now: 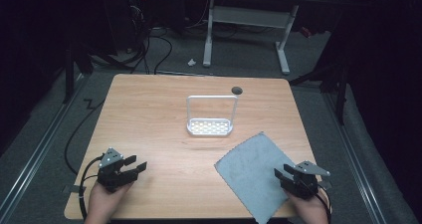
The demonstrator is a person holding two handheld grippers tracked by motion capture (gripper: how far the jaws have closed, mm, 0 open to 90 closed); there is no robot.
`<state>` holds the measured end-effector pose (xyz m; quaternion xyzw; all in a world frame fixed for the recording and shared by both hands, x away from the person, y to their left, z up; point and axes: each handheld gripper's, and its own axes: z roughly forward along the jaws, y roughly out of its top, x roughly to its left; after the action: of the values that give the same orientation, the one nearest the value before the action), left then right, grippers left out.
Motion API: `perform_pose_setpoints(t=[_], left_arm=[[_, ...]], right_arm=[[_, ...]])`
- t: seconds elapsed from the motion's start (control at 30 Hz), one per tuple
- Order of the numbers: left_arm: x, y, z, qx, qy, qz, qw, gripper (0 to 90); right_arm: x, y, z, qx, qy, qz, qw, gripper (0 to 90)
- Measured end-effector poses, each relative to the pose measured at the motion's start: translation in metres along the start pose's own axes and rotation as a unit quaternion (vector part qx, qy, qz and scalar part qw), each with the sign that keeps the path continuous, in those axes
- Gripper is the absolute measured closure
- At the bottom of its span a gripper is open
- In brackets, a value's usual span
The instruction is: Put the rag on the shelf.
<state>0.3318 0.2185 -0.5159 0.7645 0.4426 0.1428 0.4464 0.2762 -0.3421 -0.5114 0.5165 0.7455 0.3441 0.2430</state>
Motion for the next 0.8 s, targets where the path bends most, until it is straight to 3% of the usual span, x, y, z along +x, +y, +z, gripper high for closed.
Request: perform_pose_setpoints(t=[0.1,0.27,0.37,0.4,0.47,0.5,0.53,0.63,0.7,0.8], left_arm=[[-0.002,0.0,0.001,-0.003,0.0,0.005,1.0,45.3],[0.001,-0.001,-0.003,-0.021,-0.015,-0.017,0.9995,46.4],[0.0,-0.001,-0.005,-0.028,-0.018,-0.017,0.9993,51.6],[0.0,-0.001,-0.006,-0.029,-0.021,-0.018,0.9992,54.3],[0.0,0.0,-0.006,-0.024,-0.027,-0.024,0.9991,62.6],[0.0,0.001,-0.007,-0.019,-0.033,-0.031,0.9988,62.6],[-0.001,0.002,-0.008,-0.022,-0.039,-0.032,0.9985,70.0],[-0.004,0.003,-0.009,-0.022,-0.033,-0.021,0.999,78.3],[-0.005,0.003,-0.009,-0.023,-0.033,-0.017,0.9991,81.5],[-0.004,0.003,-0.01,-0.024,-0.036,-0.019,0.9989,81.9]], right_arm=[[0.001,0.0,0.001,0.0,0.004,-0.008,1.0,55.0],[0.003,0.001,-0.002,-0.006,0.008,-0.014,0.9998,54.8],[0.007,0.002,-0.004,-0.013,0.019,-0.02,0.9996,56.1],[0.008,0.002,-0.005,-0.014,0.024,-0.023,0.9993,59.4],[0.013,0.002,-0.007,-0.008,0.043,-0.037,0.9984,78.8],[0.013,0.002,-0.007,-0.008,0.043,-0.037,0.9984,78.8],[0.022,0.001,-0.007,0.012,0.059,-0.072,0.9956,90.0],[0.031,0.0,-0.005,0.03,0.064,-0.094,0.993,90.0],[0.034,0.0,-0.003,0.038,0.074,-0.096,0.9919,90.0],[0.039,-0.002,0.002,0.056,0.086,-0.11,0.9886,90.0]])
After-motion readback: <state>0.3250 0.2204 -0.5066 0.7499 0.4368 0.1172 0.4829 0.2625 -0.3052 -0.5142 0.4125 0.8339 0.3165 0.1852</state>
